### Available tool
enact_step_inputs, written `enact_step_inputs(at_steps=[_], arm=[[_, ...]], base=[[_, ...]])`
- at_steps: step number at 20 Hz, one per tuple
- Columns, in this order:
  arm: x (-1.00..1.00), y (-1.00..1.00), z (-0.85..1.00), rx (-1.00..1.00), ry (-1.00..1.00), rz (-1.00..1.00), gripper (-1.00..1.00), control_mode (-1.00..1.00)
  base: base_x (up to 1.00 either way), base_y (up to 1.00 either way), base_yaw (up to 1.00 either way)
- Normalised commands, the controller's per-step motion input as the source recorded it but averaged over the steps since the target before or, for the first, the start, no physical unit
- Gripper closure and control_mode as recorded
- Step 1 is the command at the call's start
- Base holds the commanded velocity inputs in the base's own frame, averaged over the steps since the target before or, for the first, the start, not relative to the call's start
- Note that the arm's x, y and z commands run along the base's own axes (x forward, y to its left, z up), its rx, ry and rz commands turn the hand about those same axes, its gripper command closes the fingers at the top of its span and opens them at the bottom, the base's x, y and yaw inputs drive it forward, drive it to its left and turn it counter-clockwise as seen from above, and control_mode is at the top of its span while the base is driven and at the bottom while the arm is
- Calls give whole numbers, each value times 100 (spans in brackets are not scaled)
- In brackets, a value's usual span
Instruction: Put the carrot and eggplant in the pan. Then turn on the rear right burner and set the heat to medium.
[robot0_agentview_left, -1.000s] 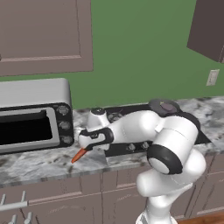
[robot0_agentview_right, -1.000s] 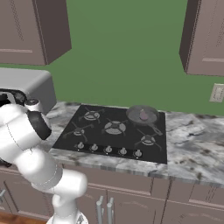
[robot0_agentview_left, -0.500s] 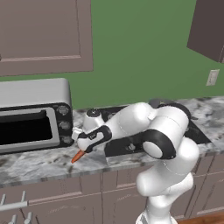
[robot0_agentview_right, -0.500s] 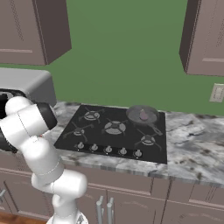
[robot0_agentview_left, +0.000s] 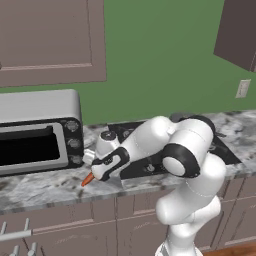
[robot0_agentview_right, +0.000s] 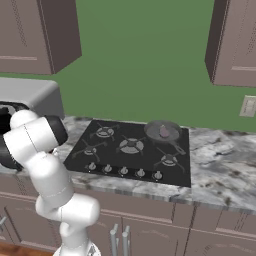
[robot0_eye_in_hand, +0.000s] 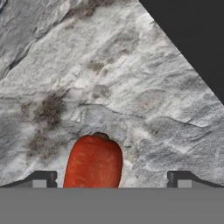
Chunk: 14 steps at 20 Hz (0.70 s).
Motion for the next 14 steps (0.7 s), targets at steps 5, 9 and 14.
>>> enact_step_inputs(at_steps=[5, 9, 14], arm=[[0, 0, -10, 0, 2, 0, -100, -100], [3, 5, 0, 0, 5, -1, -100, -100], [3, 3, -3, -1, 5, -3, -100, -100]], base=[[0, 0, 0], [0, 0, 0], [0, 0, 0]])
